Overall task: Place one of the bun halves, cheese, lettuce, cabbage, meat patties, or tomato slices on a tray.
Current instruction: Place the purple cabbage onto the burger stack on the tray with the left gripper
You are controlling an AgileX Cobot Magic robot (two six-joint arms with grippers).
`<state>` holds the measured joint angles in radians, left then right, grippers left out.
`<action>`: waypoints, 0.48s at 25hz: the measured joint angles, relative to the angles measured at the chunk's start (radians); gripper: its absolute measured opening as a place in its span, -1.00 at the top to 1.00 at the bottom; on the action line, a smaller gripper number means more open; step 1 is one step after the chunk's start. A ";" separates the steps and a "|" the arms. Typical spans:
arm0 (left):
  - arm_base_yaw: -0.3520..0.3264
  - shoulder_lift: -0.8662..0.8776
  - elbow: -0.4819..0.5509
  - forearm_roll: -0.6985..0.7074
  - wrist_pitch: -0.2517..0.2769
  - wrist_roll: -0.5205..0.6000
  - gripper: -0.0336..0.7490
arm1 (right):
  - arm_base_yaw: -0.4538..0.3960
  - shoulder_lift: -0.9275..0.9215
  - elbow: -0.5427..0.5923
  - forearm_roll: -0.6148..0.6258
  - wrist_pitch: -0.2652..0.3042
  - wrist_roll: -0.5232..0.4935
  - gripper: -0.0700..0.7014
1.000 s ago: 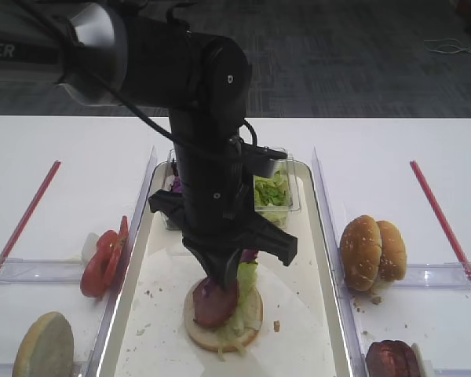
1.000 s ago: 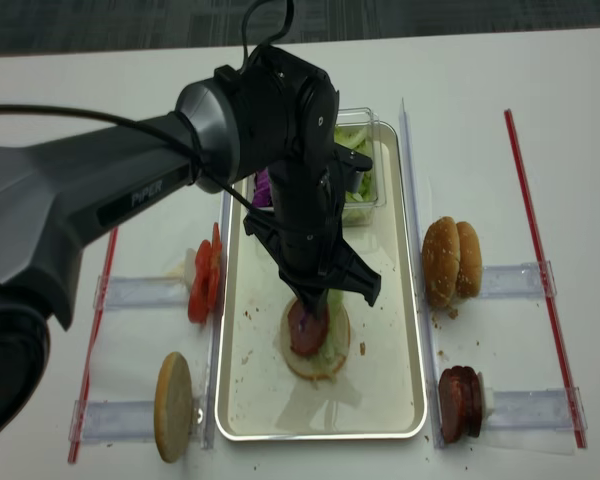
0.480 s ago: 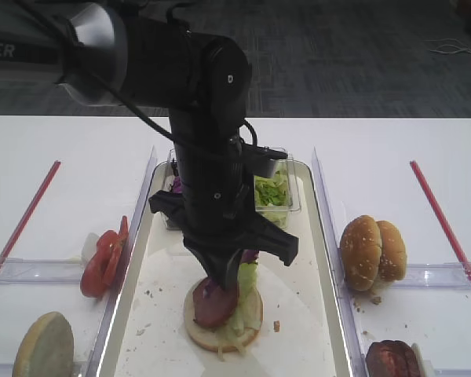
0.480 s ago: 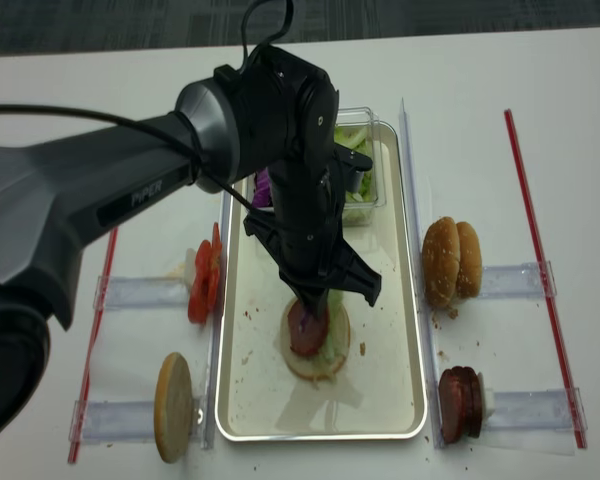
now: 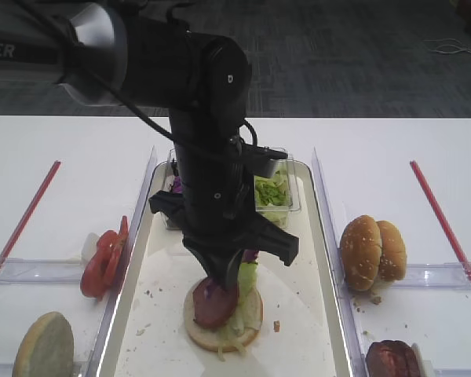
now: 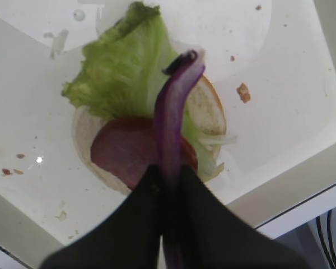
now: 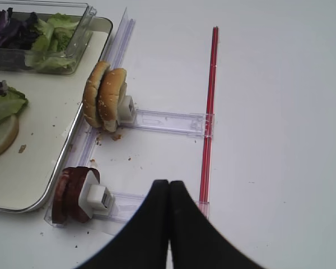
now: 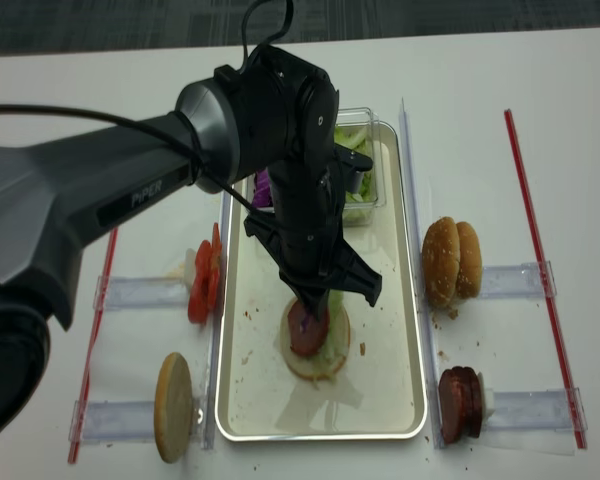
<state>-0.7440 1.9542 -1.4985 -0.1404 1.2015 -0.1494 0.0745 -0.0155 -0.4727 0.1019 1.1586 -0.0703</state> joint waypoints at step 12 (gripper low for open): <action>0.000 0.000 0.000 -0.002 0.000 0.000 0.69 | 0.000 0.000 0.000 0.000 0.000 0.004 0.22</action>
<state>-0.7440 1.9542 -1.4985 -0.1423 1.2015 -0.1494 0.0745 -0.0155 -0.4727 0.1019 1.1586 -0.0665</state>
